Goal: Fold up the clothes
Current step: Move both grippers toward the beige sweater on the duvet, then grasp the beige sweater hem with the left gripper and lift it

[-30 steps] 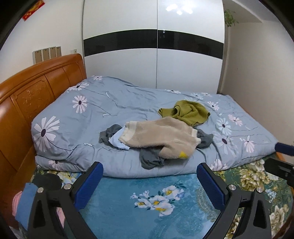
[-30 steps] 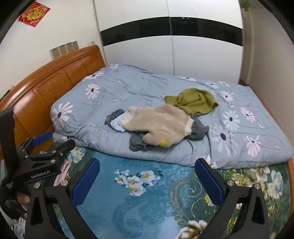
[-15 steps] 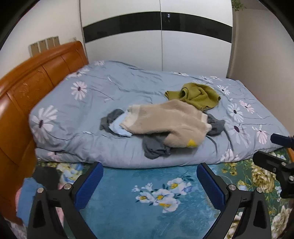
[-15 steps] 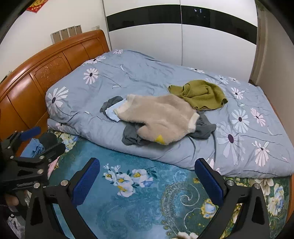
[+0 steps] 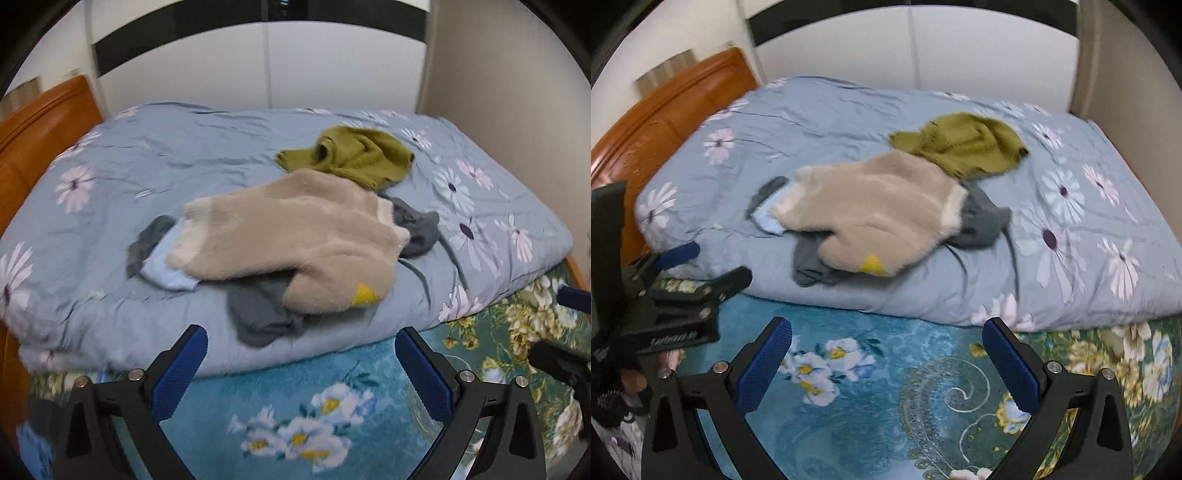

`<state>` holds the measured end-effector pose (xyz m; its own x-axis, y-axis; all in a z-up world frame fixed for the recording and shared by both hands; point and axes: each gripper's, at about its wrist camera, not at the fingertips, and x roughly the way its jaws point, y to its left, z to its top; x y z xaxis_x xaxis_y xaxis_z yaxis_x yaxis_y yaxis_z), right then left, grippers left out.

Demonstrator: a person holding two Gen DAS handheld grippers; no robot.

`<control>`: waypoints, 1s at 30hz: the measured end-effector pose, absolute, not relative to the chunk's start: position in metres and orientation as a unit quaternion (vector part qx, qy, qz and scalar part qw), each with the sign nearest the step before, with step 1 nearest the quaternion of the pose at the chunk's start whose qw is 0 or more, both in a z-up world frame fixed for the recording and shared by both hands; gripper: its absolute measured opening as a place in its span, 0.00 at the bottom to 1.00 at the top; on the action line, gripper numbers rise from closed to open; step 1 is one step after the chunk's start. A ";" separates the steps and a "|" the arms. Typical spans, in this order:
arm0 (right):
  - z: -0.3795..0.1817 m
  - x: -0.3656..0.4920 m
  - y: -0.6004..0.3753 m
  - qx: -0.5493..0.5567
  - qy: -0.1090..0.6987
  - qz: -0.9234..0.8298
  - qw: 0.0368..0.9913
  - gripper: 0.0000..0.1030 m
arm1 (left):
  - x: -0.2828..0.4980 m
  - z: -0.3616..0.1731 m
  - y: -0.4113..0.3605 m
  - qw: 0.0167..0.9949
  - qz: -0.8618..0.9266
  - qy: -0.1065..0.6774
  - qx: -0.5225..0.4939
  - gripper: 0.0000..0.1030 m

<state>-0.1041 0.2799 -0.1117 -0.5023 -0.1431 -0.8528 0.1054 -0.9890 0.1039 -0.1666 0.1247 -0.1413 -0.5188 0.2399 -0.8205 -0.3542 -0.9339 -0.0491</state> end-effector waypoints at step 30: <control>-0.216 -0.054 0.393 0.583 -0.178 -0.790 -0.056 1.00 | -0.274 -0.227 0.265 0.173 0.843 0.267 -0.434 0.17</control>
<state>-0.0537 0.3927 -0.2161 -0.3128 -0.1185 -0.9424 -0.2965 -0.9304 0.2154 -0.2742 0.2650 -0.2274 -0.5638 0.0599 -0.8238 -0.5231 -0.7977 0.3000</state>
